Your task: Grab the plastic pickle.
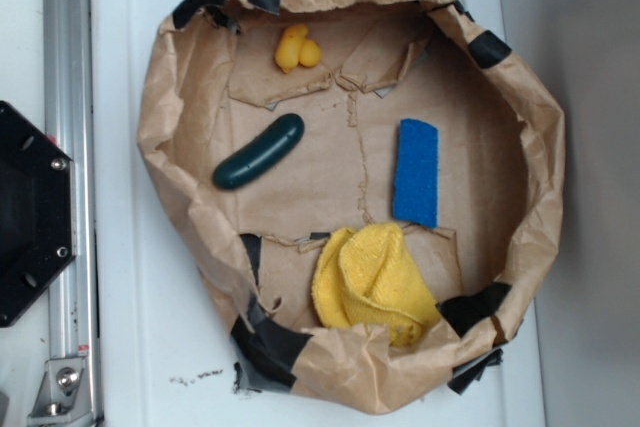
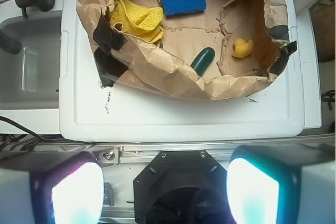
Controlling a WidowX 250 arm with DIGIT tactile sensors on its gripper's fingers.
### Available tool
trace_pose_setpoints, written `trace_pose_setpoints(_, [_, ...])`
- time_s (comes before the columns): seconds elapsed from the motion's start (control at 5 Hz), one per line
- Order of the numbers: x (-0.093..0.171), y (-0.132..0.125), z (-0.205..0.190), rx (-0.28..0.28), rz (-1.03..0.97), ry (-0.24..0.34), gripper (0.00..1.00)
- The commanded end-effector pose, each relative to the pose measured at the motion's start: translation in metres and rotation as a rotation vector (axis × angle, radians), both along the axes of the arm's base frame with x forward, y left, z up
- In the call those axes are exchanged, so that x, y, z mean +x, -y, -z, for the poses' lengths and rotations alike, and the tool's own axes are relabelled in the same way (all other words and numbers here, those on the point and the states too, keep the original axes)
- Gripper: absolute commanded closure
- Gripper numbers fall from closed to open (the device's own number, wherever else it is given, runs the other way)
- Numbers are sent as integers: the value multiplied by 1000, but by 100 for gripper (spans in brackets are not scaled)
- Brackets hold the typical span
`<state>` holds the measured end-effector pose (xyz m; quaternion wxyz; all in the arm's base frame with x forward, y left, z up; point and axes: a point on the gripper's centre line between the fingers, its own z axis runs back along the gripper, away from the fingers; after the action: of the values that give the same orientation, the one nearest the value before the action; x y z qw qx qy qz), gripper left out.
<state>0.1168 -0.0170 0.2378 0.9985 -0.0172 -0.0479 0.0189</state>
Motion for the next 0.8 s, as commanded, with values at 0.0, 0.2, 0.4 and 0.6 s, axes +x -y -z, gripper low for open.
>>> trace_pose_setpoints(0.0, [0,0,0,0,0,0,0])
trace_pose_setpoints(0.2, [50,-37,50,13,-125,-88,0])
trace_pose_setpoints(0.4, [97,-54,93,-38,-227,-60,0])
trace_pose_setpoints(0.6, [113,-70,122,-66,-376,-33,0])
